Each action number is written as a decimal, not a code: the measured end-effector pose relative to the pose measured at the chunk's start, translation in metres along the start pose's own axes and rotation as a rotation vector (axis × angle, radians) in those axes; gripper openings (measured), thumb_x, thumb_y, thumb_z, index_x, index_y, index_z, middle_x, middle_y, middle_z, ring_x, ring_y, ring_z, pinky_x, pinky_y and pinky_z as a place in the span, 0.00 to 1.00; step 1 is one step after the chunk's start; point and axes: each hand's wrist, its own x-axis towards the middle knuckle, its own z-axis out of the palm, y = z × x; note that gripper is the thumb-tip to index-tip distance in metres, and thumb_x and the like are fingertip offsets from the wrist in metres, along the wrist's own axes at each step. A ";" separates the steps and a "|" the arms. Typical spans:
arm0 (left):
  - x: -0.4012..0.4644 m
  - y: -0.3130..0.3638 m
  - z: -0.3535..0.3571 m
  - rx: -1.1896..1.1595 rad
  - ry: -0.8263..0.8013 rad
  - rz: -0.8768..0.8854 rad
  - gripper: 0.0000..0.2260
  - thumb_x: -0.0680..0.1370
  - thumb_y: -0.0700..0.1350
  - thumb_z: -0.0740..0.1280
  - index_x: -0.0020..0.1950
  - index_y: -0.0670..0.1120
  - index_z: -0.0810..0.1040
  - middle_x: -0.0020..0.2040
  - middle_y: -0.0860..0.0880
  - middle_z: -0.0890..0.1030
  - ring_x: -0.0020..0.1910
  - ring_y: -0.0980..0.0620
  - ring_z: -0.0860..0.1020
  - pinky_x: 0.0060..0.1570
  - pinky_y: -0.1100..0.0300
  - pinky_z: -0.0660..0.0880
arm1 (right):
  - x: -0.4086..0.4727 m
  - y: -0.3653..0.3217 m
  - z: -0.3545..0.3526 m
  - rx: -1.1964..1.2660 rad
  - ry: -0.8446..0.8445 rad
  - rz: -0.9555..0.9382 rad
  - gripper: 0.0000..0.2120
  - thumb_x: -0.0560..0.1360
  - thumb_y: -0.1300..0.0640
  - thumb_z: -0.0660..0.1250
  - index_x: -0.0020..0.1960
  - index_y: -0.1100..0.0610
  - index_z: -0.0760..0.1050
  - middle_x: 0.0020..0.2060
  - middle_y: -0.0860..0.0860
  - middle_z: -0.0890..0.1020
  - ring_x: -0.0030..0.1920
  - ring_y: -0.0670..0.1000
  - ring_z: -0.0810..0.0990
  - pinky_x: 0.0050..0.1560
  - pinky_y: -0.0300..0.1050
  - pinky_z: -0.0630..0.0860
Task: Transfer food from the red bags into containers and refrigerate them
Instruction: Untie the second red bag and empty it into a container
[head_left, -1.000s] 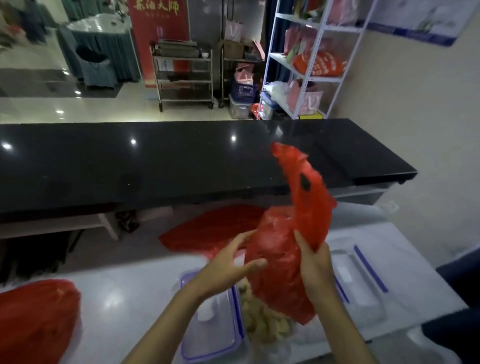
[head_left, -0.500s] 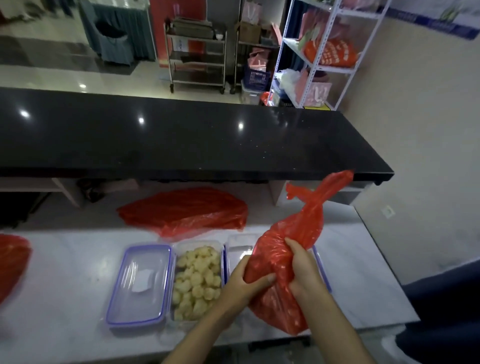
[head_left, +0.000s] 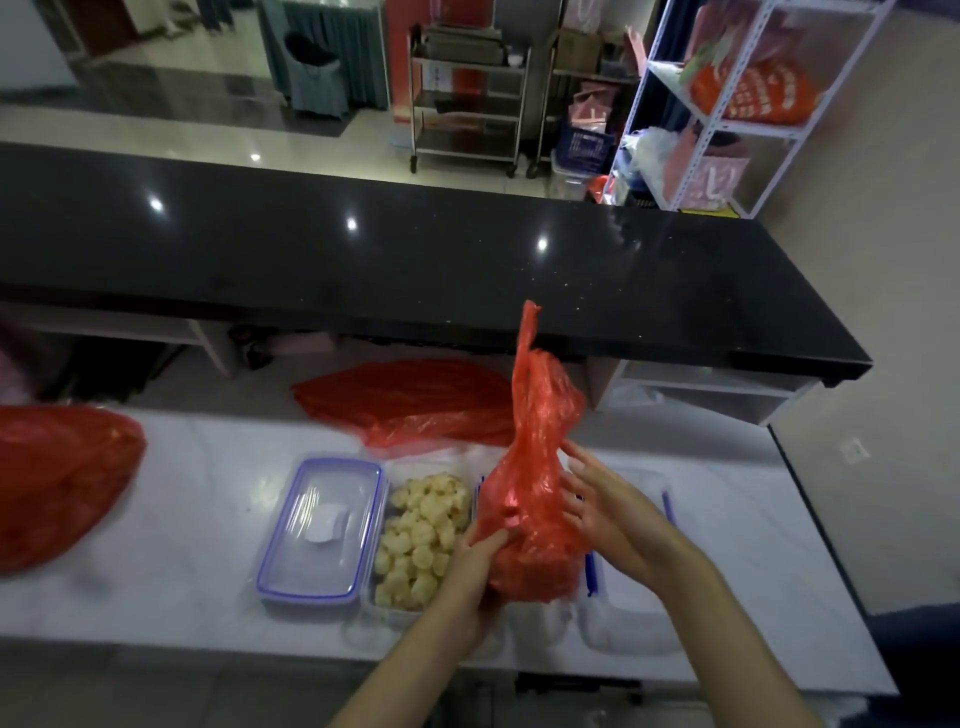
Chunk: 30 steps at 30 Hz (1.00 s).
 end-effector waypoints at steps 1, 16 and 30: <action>0.002 0.001 0.001 -0.027 -0.003 -0.033 0.25 0.72 0.42 0.75 0.70 0.47 0.78 0.60 0.39 0.85 0.59 0.38 0.84 0.57 0.43 0.81 | -0.004 0.003 -0.002 -0.032 0.040 -0.051 0.23 0.80 0.47 0.68 0.73 0.46 0.70 0.68 0.53 0.80 0.68 0.54 0.79 0.71 0.57 0.71; 0.019 -0.002 0.007 0.117 -0.090 -0.224 0.15 0.81 0.56 0.68 0.63 0.49 0.81 0.56 0.45 0.87 0.56 0.45 0.85 0.54 0.44 0.83 | 0.003 0.094 -0.015 -0.433 0.472 -0.183 0.19 0.77 0.36 0.68 0.60 0.49 0.80 0.53 0.44 0.87 0.56 0.45 0.85 0.57 0.44 0.82; 0.034 0.026 -0.020 1.274 0.043 0.270 0.20 0.87 0.52 0.56 0.48 0.41 0.81 0.40 0.46 0.83 0.36 0.49 0.83 0.39 0.62 0.79 | 0.004 0.082 -0.024 -0.486 0.642 -0.556 0.07 0.79 0.64 0.69 0.47 0.55 0.83 0.43 0.49 0.86 0.46 0.50 0.85 0.50 0.46 0.83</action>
